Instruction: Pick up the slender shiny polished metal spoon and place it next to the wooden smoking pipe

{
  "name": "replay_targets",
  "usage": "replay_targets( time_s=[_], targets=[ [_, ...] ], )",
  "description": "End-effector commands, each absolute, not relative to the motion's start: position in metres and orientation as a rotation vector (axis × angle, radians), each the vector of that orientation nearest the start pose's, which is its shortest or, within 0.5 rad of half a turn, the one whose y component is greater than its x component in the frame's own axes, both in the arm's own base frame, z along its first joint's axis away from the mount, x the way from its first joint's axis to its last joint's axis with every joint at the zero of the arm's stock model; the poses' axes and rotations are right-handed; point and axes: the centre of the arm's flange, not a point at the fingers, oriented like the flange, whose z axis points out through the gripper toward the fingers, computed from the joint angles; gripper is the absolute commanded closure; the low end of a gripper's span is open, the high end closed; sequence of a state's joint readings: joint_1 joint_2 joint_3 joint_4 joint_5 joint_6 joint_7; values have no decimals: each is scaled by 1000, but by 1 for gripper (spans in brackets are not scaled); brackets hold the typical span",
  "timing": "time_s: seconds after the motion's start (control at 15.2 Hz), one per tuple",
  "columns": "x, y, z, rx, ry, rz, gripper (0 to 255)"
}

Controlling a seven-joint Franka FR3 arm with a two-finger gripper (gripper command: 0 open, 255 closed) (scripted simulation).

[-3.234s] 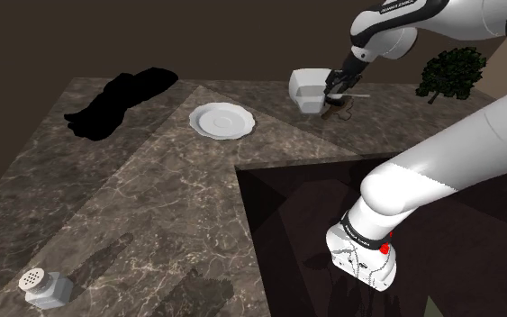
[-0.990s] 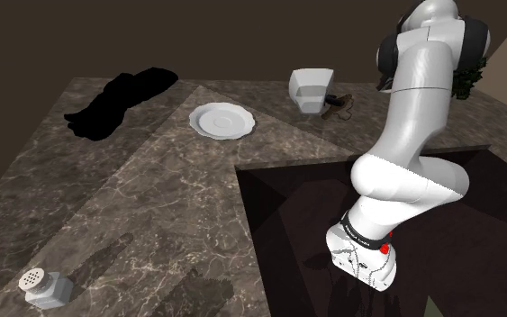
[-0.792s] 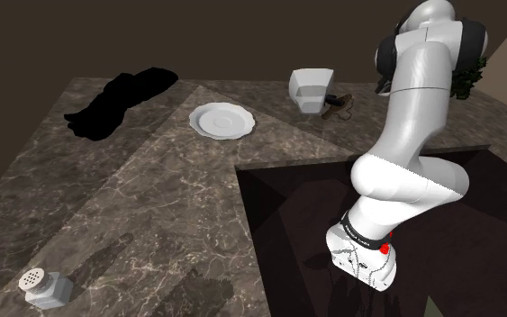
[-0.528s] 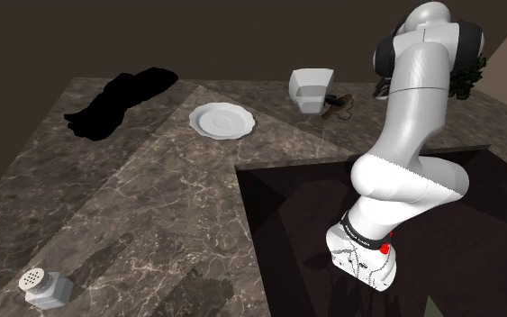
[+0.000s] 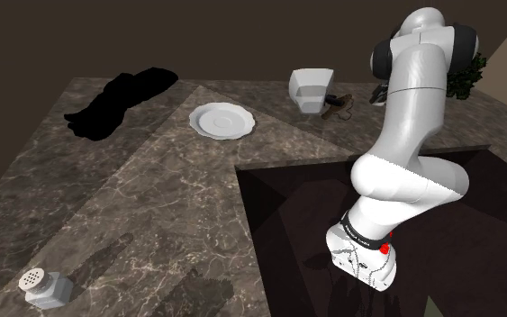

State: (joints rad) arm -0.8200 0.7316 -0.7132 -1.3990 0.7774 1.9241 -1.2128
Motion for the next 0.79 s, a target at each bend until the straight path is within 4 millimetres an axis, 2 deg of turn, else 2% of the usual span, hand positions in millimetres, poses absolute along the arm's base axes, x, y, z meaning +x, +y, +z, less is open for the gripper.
replay_targets(
  time_s=[0.0, 0.26, 0.33, 0.66, 0.73],
  targets=[
    [187, -696, 344, -2958, 721, -398, 255],
    [187, -696, 344, -2958, 721, -398, 255],
    [187, -696, 344, -2958, 721, -398, 0],
    [187, -696, 344, -2958, 721, -398, 0],
    [183, -696, 357, -2958, 721, -398, 0]
  ],
)
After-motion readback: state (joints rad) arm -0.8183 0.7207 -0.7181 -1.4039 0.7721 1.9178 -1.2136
